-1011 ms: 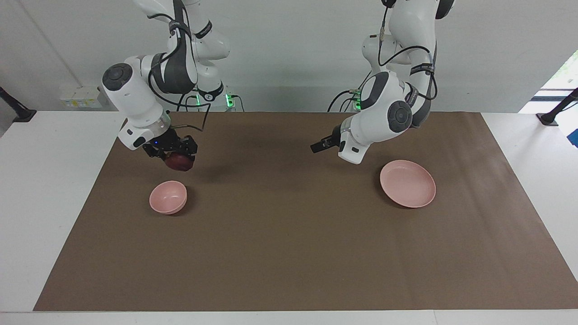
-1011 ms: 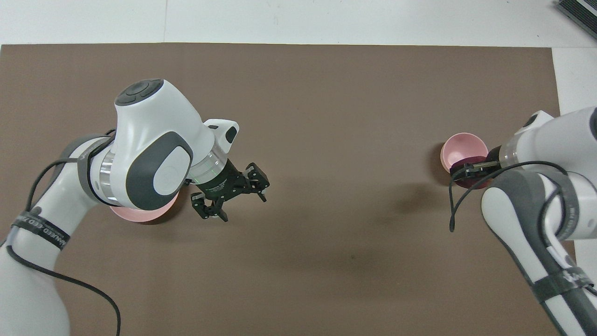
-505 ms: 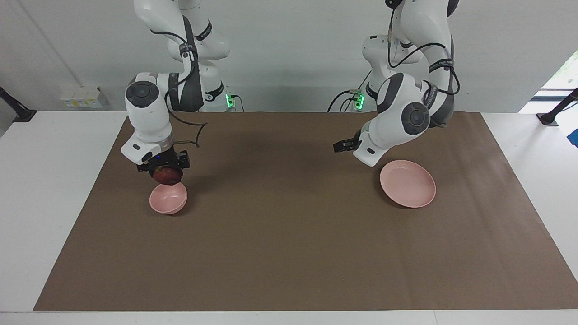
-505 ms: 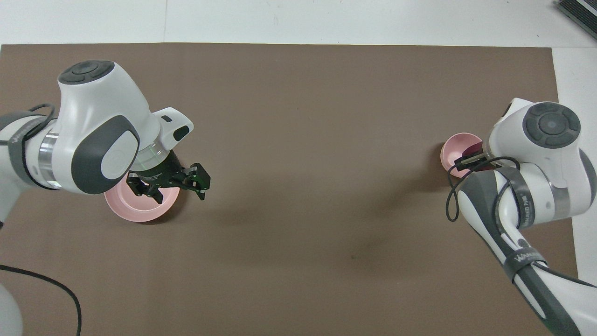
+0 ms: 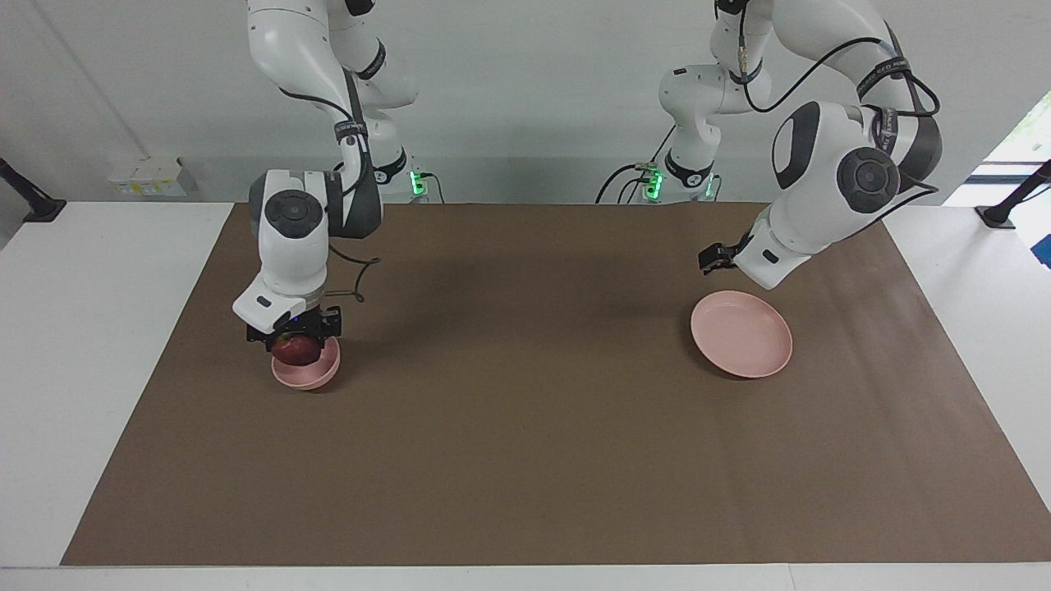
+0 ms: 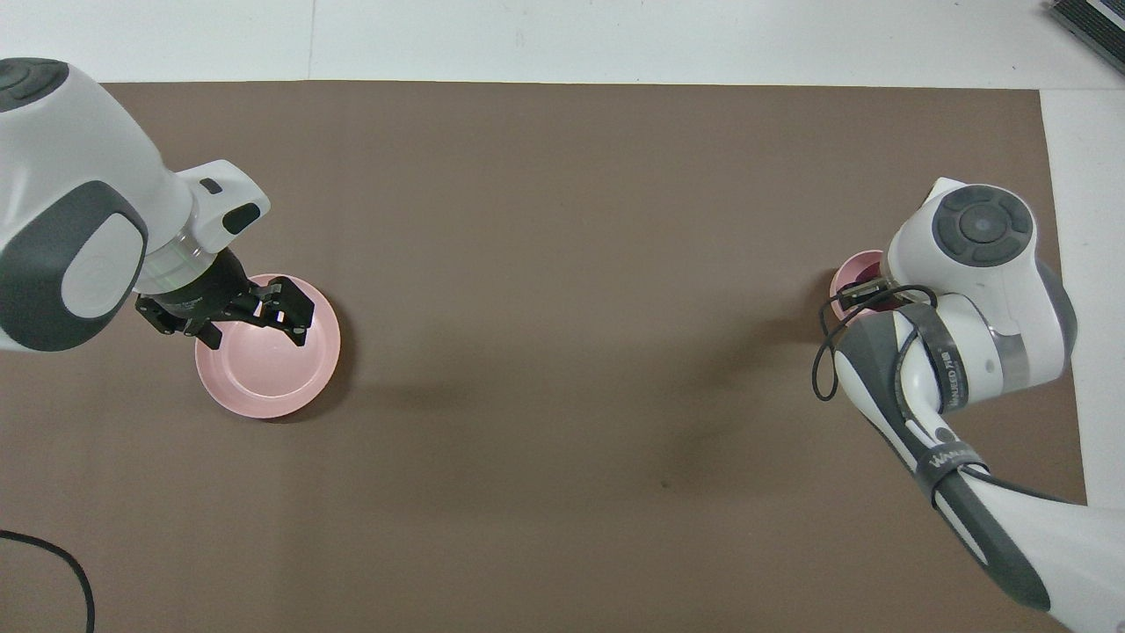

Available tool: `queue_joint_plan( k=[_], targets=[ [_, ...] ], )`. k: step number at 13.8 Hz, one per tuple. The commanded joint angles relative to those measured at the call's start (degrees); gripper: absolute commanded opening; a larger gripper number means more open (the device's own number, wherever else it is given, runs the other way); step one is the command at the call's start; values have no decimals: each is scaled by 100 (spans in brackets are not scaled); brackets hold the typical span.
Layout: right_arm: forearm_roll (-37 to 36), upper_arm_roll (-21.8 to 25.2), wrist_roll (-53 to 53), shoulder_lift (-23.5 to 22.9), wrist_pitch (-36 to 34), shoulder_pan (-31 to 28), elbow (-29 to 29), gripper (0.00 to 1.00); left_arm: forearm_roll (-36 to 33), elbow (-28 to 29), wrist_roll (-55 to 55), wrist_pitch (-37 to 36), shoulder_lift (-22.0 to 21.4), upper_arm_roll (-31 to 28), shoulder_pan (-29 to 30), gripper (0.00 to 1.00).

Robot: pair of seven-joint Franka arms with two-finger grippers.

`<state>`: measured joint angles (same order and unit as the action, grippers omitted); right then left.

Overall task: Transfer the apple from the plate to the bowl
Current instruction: 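Lower the apple into the small cup while the left gripper withdraws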

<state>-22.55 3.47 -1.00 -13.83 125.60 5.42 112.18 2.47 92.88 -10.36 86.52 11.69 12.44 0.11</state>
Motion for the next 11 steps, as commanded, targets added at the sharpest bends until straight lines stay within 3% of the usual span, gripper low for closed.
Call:
queue_joint_plan(
  k=[1, 5, 8, 11],
  targets=[
    [-162, -22, -251, -163, 175, -14, -109, 0, -10, -7, 78, 172, -26, 39, 59, 100],
    [-180, -22, -225, -225, 298, -120, -100, 0, -10, -15, 1367, 269, -289, 39, 401, 100],
    [-171, -22, -243, -260, 298, -120, -74, 0, -54, -77, 1414, 514, -421, 48, 560, 100],
    [-110, -31, -278, -286, 298, -102, -65, 0, -54, -383, 1353, 445, -492, -467, -8, 100]
  ],
)
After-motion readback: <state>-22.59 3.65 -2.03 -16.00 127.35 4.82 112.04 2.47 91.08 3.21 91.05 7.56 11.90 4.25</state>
